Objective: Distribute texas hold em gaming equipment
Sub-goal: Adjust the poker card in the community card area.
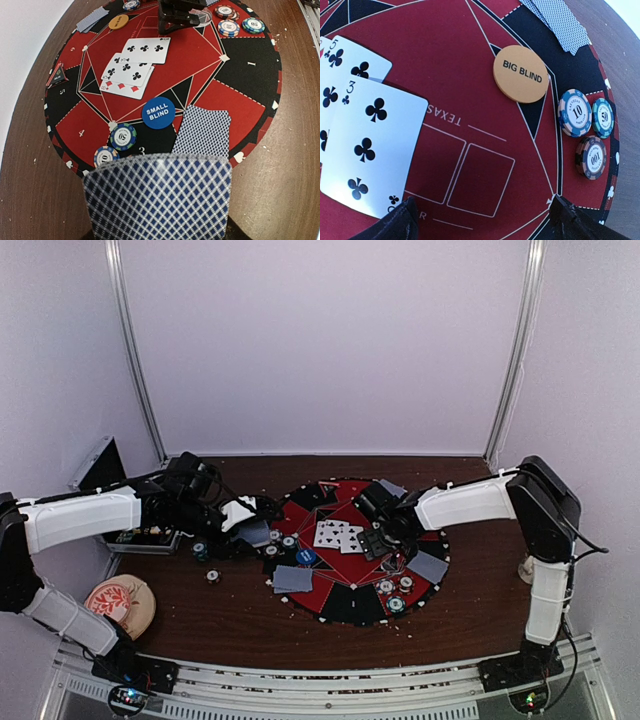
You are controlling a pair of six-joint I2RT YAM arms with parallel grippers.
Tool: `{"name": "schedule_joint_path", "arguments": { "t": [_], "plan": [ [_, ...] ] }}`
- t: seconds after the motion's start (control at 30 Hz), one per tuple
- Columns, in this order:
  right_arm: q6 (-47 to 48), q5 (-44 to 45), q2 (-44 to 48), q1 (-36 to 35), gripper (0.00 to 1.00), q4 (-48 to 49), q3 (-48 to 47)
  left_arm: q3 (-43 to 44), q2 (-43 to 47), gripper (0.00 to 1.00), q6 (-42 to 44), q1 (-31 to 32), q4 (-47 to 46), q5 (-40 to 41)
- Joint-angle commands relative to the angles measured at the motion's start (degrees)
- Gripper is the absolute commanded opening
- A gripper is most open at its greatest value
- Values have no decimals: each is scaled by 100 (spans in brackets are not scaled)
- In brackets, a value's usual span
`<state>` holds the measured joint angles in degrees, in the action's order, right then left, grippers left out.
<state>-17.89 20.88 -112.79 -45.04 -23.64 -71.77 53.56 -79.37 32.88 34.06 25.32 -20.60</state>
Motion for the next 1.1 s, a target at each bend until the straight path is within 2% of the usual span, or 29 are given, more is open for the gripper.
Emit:
{"name": "schedule_joint_path", "arguments": {
  "t": [0.0, 0.27, 0.5, 0.67, 0.83, 1.07],
  "plan": [
    [95, -159, -118, -71, 94, 19, -13, -4, 115, 54, -28, -45, -207, -93],
    [216, -436, -167, -202, 94, 106, -75, 2, 89, 54, -27, -48, -210, -85],
    [113, 38, -136, -200, 95, -126, -137, 5, 115, 54, -27, -43, -210, -85],
    [119, 177, 285, -150, 95, -263, -156, 13, 116, 54, -36, -49, -207, -86],
    [16, 88, 609, 187, 95, -262, -210, 10, 145, 54, -41, -49, -203, -92],
    [-154, -460, 861, 679, 95, 228, 23, -11, 194, 54, -45, -46, -193, -84]
  ]
}}
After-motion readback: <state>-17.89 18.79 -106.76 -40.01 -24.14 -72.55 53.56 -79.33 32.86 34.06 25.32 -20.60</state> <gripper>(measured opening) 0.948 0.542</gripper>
